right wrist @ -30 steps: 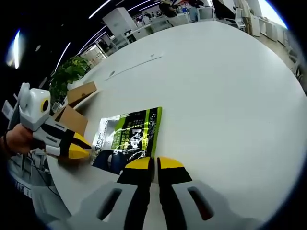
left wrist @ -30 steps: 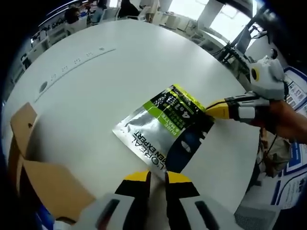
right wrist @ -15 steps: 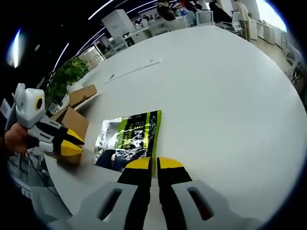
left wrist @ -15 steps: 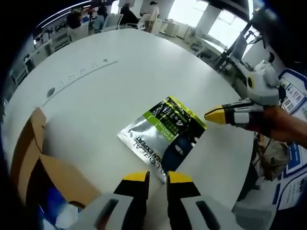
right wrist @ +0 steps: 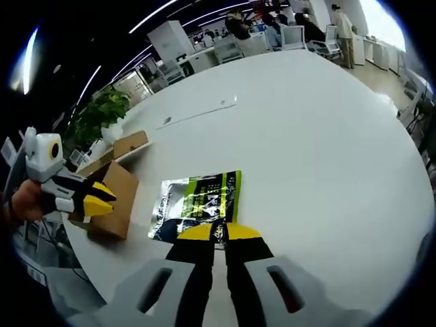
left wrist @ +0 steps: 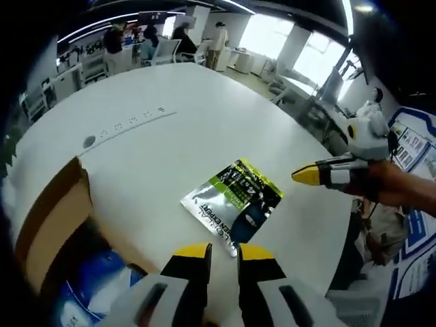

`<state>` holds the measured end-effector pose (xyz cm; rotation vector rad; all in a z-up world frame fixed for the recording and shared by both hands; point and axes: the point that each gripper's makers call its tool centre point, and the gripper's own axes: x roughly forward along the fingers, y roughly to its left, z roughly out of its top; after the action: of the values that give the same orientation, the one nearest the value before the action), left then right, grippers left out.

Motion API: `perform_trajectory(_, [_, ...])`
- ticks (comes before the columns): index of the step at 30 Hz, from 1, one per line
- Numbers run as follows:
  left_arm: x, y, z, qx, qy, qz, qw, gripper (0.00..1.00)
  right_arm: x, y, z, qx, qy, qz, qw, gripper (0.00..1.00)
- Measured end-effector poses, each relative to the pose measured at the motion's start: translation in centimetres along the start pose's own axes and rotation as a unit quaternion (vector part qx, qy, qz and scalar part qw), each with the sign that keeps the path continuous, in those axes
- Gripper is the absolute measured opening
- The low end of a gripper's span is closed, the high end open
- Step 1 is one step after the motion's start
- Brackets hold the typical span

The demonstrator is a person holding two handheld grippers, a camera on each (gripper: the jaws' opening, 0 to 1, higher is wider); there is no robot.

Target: Operate the shoe box by opening the lid, removing the specified soft item, and placing it in the target area until the item is outside and the box remains undamaged.

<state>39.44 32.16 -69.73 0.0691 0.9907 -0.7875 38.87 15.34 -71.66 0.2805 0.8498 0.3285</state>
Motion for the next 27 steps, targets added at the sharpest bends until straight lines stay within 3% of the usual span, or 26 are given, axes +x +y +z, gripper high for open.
perform_trajectory(8, [-2.6, 1.0, 0.1, -0.015, -0.031, 0.002, 0.9994, 0.15, -0.6, 1.8, 0.2, -0.006, -0.006, 0.007, 0.9999, 0.05])
perform_trajectory(15, [-5.5, 2.7, -0.1, -0.030, -0.066, 0.007, 0.9973, 0.15, -0.4, 4.9, 0.9, -0.022, -0.010, 0.025, 0.9994, 0.06])
perform_trajectory(27, [-9.4, 6.9, -2.0, -0.058, -0.090, 0.027, 0.9939, 0.15, 1.1, 9.7, 2.4, -0.041, -0.015, 0.051, 0.9977, 0.06])
